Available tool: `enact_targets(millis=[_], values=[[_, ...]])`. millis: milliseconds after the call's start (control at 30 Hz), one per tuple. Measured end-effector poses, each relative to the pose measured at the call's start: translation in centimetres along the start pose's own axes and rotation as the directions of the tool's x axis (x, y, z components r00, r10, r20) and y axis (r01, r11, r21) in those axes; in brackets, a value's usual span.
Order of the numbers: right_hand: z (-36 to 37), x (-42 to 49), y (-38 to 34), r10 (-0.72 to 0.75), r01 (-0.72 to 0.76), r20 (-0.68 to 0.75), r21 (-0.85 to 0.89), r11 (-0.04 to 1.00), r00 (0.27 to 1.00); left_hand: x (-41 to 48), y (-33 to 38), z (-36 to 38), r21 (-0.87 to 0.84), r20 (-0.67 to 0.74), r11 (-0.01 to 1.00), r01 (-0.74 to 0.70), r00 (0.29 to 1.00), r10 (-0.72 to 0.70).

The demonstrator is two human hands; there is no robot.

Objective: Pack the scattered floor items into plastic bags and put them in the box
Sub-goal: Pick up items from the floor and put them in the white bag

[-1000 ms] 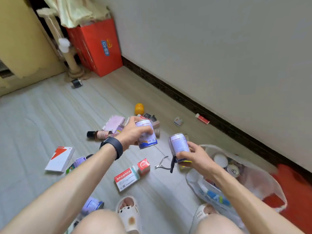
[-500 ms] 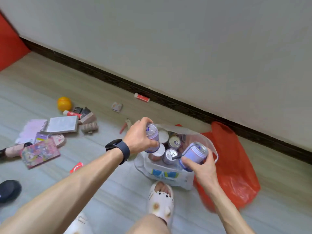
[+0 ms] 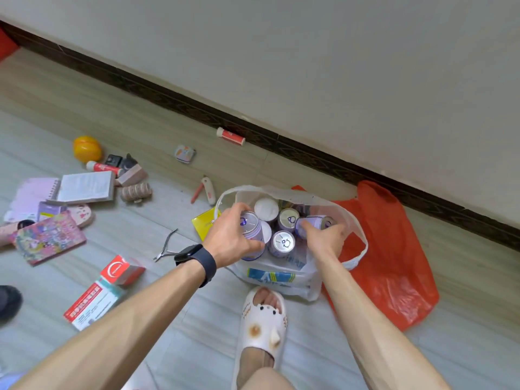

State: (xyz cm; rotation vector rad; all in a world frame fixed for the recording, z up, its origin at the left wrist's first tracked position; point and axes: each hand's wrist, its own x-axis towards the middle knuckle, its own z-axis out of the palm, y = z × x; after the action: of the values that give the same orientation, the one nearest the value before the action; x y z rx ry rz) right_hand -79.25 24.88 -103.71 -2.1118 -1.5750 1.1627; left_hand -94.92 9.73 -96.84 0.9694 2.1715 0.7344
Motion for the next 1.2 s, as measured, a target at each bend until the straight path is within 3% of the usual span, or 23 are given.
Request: enact_targets(millis=[100, 200, 267, 333, 400, 500, 633, 733, 800, 900, 967, 1000, 1067, 1100, 1133, 1200], values=[[1.4, 1.3, -0.1, 0.122, -0.123, 0.015, 0.218, 0.968, 0.992, 0.2, -0.5, -0.5, 0.006, -0.007, 1.0, 0.024, 1.0, -0.024], [1.8, 1.9, 0.4, 0.291, -0.32, 0.145, 0.577, 0.751, 0.946, 0.5, -0.7, -0.6, 0.013, -0.004, 0.999, 0.042, 0.999, -0.042], [2.0, 2.1, 1.3, 0.349, -0.363, 0.158, 0.654, 0.664, 0.924, 0.8, -0.7, -0.4, 0.014, 0.004, 0.999, 0.051, 0.999, -0.051], [2.0, 1.6, 2.1, 0.379, -0.343, 0.036, 0.511, 0.788, 0.925, 1.1, -0.6, -0.1, 0.011, 0.015, 0.999, 0.044, 0.999, -0.044], [2.1, 1.4, 3.1, 0.276, -0.253, -0.058, 0.256, 0.933, 0.959, 1.3, -0.4, 0.4, 0.016, 0.029, 1.0, 0.025, 0.999, -0.025], [2.6, 1.1, 4.0, 0.042, -0.042, 0.018, 0.027, 0.999, 0.999, 1.5, -0.1, 1.0, 0.017, 0.051, 1.0, -0.003, 0.999, 0.002], [3.2, 1.5, 4.8, -0.308, 0.343, 0.168, -0.255, 0.904, 0.936, 1.4, 0.0, 1.8, 0.027, 0.07, 0.999, -0.032, 0.997, 0.03], [2.6, 2.5, 4.7, -0.419, 0.497, 0.272, -0.377, 0.782, 0.866, 1.3, 0.0, 2.1, 0.045, 0.072, 0.997, -0.061, 0.996, 0.058], [1.9, 2.7, 4.6, -0.447, 0.544, 0.315, -0.389, 0.744, 0.837, 1.2, -0.2, 2.3, 0.05, 0.074, 0.996, -0.07, 0.995, 0.066], [0.8, 1.6, 3.9, -0.446, 0.51, 0.25, -0.346, 0.788, 0.859, 0.8, -0.3, 2.6, 0.009, 0.085, 0.998, -0.058, 0.995, 0.057], [-0.3, -0.3, 2.5, -0.423, 0.47, 0.24, -0.197, 0.86, 0.874, 0.7, 0.0, 2.6, -0.009, 0.076, 0.999, -0.049, 0.996, 0.049], [-1.1, -1.4, 1.7, -0.377, 0.413, 0.329, -0.044, 0.91, 0.866, 0.7, 0.2, 2.6, -0.021, 0.077, 0.999, -0.028, 0.997, 0.03], [-2.7, -3.6, 0.1, -0.261, 0.131, 0.62, 0.248, 0.96, 0.74, 0.6, 0.8, 2.8, -0.05, 0.125, 0.999, -0.001, 0.992, 0.007], [-3.4, -4.3, -0.3, -0.241, 0.038, 0.705, 0.291, 0.956, 0.667, 0.5, 1.2, 3.0, -0.059, 0.154, 0.998, -0.015, 0.988, 0.024], [-3.9, -4.8, -0.7, -0.244, 0.03, 0.74, 0.289, 0.957, 0.627, 0.4, 1.6, 3.3, -0.062, 0.178, 0.997, -0.041, 0.983, 0.052], [-4.7, -5.5, -1.4, -0.28, 0.127, 0.731, 0.259, 0.957, 0.622, 0.3, 2.1, 3.9, -0.045, 0.202, 0.995, -0.093, 0.974, 0.101]])
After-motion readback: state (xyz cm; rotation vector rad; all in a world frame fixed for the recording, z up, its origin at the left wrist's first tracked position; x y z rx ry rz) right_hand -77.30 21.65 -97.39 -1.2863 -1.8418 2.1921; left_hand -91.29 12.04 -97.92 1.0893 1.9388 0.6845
